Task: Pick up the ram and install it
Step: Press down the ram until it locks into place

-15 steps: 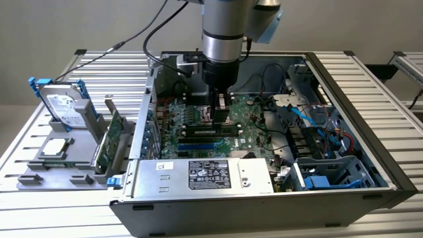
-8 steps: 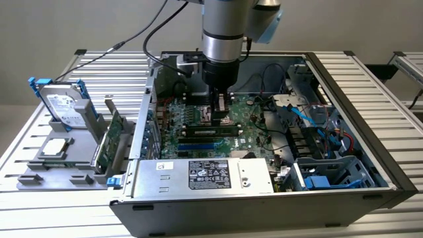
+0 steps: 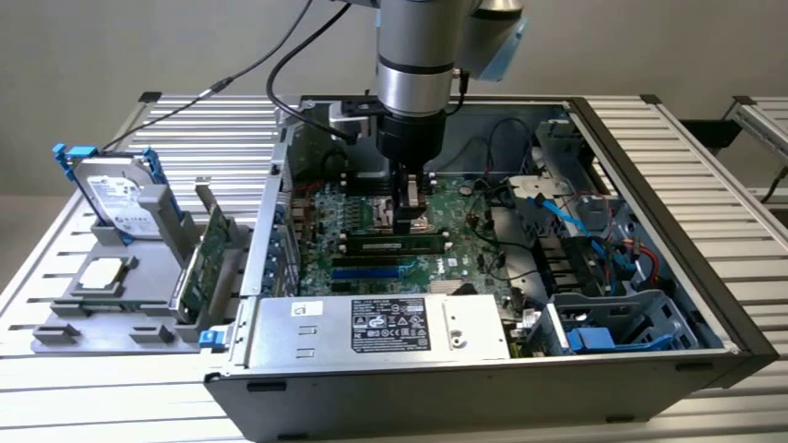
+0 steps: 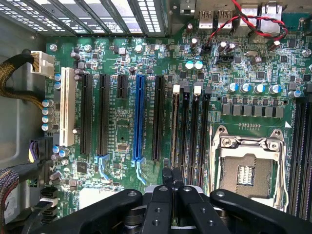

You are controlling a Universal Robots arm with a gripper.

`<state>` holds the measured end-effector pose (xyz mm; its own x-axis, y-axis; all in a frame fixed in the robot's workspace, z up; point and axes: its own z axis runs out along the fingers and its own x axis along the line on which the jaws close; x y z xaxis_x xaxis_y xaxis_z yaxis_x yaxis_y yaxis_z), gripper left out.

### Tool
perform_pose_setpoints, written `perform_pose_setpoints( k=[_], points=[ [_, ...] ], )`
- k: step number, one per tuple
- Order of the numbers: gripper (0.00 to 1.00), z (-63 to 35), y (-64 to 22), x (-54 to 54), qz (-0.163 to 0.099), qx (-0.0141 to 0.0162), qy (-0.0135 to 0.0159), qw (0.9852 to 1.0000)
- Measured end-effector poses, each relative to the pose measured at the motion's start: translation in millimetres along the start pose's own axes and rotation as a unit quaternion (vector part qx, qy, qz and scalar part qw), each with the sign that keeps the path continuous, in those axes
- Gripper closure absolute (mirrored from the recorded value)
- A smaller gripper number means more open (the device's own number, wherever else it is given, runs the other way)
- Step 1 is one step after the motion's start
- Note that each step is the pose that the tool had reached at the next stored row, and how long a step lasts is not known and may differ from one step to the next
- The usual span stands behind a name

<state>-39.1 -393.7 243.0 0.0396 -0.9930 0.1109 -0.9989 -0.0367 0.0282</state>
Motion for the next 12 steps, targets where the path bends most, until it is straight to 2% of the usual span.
perform_pose_setpoints(
  k=[9,12],
  points=[
    [0.89,0.3,0.0,0.0,0.000,0.0000,0.0000,1.0000],
    [0.89,4.0,0.3,-0.5,0.000,0.0000,0.0000,1.0000]
  ],
)
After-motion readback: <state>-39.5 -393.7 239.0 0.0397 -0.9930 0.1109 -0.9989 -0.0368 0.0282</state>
